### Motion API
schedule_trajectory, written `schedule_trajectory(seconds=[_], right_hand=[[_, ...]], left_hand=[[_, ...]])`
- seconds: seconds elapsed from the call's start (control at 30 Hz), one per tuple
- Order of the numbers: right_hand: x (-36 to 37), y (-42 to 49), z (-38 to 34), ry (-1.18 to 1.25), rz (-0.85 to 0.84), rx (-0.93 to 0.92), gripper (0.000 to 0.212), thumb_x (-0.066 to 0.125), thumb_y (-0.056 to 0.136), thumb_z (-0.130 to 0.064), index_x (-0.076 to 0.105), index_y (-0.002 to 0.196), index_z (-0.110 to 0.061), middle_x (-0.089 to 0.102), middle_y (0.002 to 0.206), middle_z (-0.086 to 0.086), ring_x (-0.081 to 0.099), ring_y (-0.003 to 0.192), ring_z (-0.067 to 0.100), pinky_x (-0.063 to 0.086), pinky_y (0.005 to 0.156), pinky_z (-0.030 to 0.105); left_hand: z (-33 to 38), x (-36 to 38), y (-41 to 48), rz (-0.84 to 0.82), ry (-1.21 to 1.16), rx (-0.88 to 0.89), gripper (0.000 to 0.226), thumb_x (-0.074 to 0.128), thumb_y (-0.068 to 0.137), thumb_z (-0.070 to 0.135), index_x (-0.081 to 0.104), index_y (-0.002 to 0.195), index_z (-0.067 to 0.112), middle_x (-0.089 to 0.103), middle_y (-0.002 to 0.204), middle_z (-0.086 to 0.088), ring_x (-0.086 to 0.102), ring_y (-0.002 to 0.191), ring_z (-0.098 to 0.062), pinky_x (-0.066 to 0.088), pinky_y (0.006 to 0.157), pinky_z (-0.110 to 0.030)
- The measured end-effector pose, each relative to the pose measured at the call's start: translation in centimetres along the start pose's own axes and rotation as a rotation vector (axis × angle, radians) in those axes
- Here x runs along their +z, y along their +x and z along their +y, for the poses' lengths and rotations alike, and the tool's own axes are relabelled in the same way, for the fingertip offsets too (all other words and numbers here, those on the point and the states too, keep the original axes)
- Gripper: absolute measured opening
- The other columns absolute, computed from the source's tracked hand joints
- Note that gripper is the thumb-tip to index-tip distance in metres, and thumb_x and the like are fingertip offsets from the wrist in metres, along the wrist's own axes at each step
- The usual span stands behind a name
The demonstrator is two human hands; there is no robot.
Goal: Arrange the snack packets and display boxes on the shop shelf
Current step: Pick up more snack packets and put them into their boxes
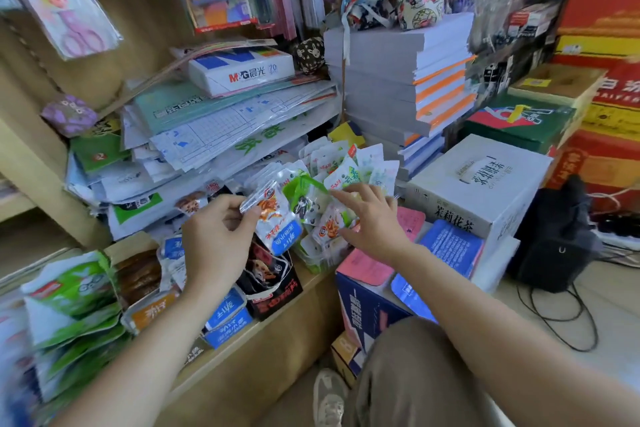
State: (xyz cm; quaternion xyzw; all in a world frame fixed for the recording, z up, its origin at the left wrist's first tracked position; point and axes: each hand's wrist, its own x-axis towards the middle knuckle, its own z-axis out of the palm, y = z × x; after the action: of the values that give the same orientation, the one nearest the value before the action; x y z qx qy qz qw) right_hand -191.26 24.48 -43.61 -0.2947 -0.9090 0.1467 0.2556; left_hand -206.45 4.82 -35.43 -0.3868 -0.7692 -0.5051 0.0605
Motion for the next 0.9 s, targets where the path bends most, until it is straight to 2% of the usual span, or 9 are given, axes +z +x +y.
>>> schedule_trajectory(seconds=[0.13, 0.2, 0.33, 0.47, 0.57, 0.63, 0.73, 0.83, 0.9], right_hand=[[-0.8, 2.2, -0.5, -0.235, -0.183, -0.21, 0.074, 0.075, 0.084, -0.038, 0.037, 0.146, -0.051, 0.018, 0.161, -0.001, 0.013, 0.147, 0.03, 0.021, 0.111, 0.06], [-0.9, 3.4, -1.0, -0.357, -0.227, -0.253, 0.072, 0.075, 0.083, -0.043, 0.038, 0.144, -0.053, 0.017, 0.162, -0.001, 0.014, 0.146, 0.034, 0.024, 0.111, 0.061], [-0.9, 4.9, -1.6, -0.332, -0.276, -0.303, 0.062, 0.081, 0.078, -0.038, 0.056, 0.135, -0.044, 0.039, 0.154, -0.003, 0.031, 0.141, 0.031, 0.031, 0.108, 0.056], [-0.6, 5.0, -1.0, -0.322, -0.26, -0.329, 0.032, 0.086, 0.071, -0.028, 0.072, 0.1, -0.028, 0.052, 0.144, -0.002, 0.043, 0.134, 0.029, 0.033, 0.101, 0.051], [-0.9, 5.1, -0.9, -0.37, -0.257, -0.312, 0.013, 0.084, 0.074, -0.029, 0.074, 0.083, -0.03, 0.055, 0.138, -0.004, 0.044, 0.127, 0.027, 0.027, 0.092, 0.043], [-1.6, 5.7, -1.1, -0.266, -0.228, -0.285, 0.01, 0.084, 0.075, -0.026, 0.075, 0.077, -0.027, 0.062, 0.121, -0.004, 0.052, 0.115, 0.026, 0.029, 0.083, 0.038], [-3.6, 6.8, -1.9, 0.112, -0.082, -0.164, 0.014, 0.087, 0.073, -0.019, 0.074, 0.073, -0.018, 0.069, 0.091, 0.001, 0.063, 0.087, 0.018, 0.044, 0.077, 0.032], [-6.1, 6.9, -4.4, 0.354, -0.044, -0.035, 0.015, 0.083, 0.08, -0.016, 0.071, 0.074, -0.01, 0.068, 0.073, 0.0, 0.057, 0.063, 0.0, 0.044, 0.065, 0.015], [-7.0, 6.7, -6.1, 0.495, -0.023, 0.043, 0.015, 0.081, 0.083, -0.015, 0.069, 0.077, -0.007, 0.068, 0.07, 0.003, 0.057, 0.06, 0.0, 0.047, 0.06, 0.015]], left_hand=[[-0.3, -1.4, -2.0, 0.036, -0.093, -0.028, 0.006, 0.077, 0.088, 0.018, 0.072, 0.092, 0.018, 0.073, 0.077, 0.006, 0.071, 0.07, -0.013, 0.058, 0.069, -0.033], [-0.5, -1.9, -2.9, 0.063, -0.156, -0.047, 0.006, 0.077, 0.087, 0.016, 0.073, 0.091, 0.018, 0.073, 0.076, 0.008, 0.071, 0.069, -0.011, 0.058, 0.066, -0.03], [-1.0, -2.8, -4.4, 0.085, -0.237, -0.067, 0.014, 0.077, 0.086, 0.016, 0.07, 0.086, 0.028, 0.073, 0.073, 0.011, 0.071, 0.068, -0.007, 0.056, 0.065, -0.02], [-1.8, -3.5, -5.5, 0.087, -0.267, -0.108, 0.011, 0.076, 0.087, 0.015, 0.07, 0.088, 0.025, 0.073, 0.074, 0.008, 0.072, 0.067, -0.012, 0.06, 0.065, -0.03], [-2.2, -4.1, -6.4, 0.079, -0.286, -0.12, 0.015, 0.075, 0.087, 0.014, 0.069, 0.086, 0.027, 0.073, 0.074, 0.008, 0.071, 0.065, -0.01, 0.057, 0.064, -0.023], [-2.7, -4.6, -7.0, 0.069, -0.298, -0.133, 0.013, 0.075, 0.087, 0.013, 0.07, 0.085, 0.025, 0.073, 0.074, 0.009, 0.071, 0.066, -0.01, 0.056, 0.063, -0.021], [-3.6, -5.2, -7.7, 0.084, -0.326, -0.189, 0.009, 0.075, 0.087, 0.012, 0.07, 0.089, 0.019, 0.073, 0.076, 0.011, 0.071, 0.065, -0.008, 0.052, 0.061, -0.014], [-4.1, -5.6, -8.1, 0.091, -0.376, -0.248, 0.009, 0.073, 0.089, 0.012, 0.07, 0.09, 0.02, 0.075, 0.078, 0.01, 0.071, 0.065, -0.01, 0.056, 0.063, -0.02], [-4.2, -5.9, -8.3, 0.09, -0.407, -0.276, 0.01, 0.071, 0.091, 0.012, 0.069, 0.09, 0.021, 0.076, 0.079, 0.008, 0.072, 0.065, -0.011, 0.056, 0.063, -0.02]])
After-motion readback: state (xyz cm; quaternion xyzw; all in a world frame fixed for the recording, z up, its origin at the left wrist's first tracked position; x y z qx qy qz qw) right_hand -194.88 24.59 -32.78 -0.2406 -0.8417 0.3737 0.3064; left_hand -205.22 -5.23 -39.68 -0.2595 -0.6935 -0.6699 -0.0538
